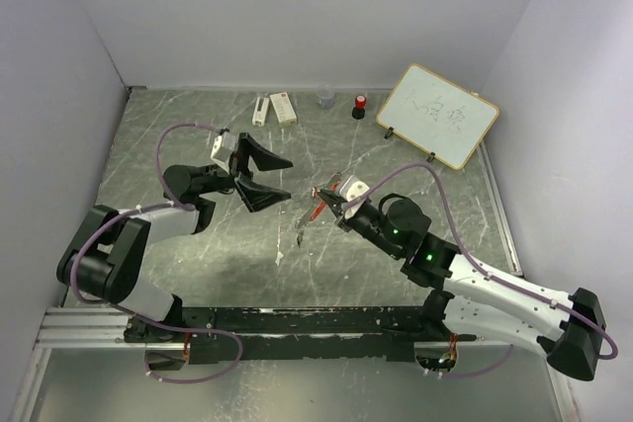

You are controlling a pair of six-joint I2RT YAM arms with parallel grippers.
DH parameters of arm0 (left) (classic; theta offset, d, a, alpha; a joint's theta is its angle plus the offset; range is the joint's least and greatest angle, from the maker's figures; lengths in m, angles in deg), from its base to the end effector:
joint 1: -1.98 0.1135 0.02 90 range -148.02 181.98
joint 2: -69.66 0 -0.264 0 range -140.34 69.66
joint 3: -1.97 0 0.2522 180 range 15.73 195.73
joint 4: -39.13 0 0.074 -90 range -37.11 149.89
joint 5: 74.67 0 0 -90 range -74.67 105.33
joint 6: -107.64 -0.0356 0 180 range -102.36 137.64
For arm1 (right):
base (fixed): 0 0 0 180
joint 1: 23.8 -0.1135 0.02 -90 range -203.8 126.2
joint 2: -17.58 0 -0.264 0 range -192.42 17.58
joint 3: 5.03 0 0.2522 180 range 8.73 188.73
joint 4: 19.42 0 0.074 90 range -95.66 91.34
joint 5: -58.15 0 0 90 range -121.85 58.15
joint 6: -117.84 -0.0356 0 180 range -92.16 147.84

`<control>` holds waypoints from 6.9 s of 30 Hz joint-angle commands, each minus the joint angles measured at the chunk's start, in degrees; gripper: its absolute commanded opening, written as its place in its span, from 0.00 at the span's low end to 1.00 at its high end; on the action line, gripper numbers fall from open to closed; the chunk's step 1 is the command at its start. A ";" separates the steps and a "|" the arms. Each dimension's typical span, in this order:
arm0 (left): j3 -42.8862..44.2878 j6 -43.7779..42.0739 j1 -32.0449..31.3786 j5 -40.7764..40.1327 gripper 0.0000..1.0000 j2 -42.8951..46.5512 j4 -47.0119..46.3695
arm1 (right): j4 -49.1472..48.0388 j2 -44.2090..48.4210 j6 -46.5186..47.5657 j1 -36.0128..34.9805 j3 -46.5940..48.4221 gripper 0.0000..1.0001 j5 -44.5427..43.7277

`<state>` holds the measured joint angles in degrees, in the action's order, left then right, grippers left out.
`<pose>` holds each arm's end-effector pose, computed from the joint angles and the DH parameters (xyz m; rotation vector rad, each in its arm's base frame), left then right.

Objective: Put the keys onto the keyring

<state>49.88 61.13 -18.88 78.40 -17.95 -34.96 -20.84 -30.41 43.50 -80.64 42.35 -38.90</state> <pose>0.2479 -0.1284 0.2671 0.9052 1.1582 -1.4651 0.1157 0.1691 0.3085 -0.8508 1.3266 0.4703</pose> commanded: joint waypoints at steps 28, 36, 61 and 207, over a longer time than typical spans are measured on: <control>-4.14 -31.65 -7.32 -8.38 0.30 7.64 4.56 | 1.01 -5.01 0.63 2.07 5.65 0.00 10.16; -5.23 -41.66 -8.67 -8.24 0.45 11.38 14.79 | 1.21 -5.06 0.69 2.34 5.92 0.00 10.14; -5.28 -52.08 -10.43 -11.36 0.44 16.99 30.08 | 1.11 -4.15 0.51 2.99 5.21 0.00 8.87; 1.25 -33.74 -8.05 -15.22 0.07 11.34 25.34 | -40.86 -3.12 -5.32 3.93 -13.29 0.36 -5.13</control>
<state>47.89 29.83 -27.36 63.91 -6.65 -12.69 -70.32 -35.83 37.67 -76.77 29.65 -40.26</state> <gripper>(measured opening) 0.073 0.360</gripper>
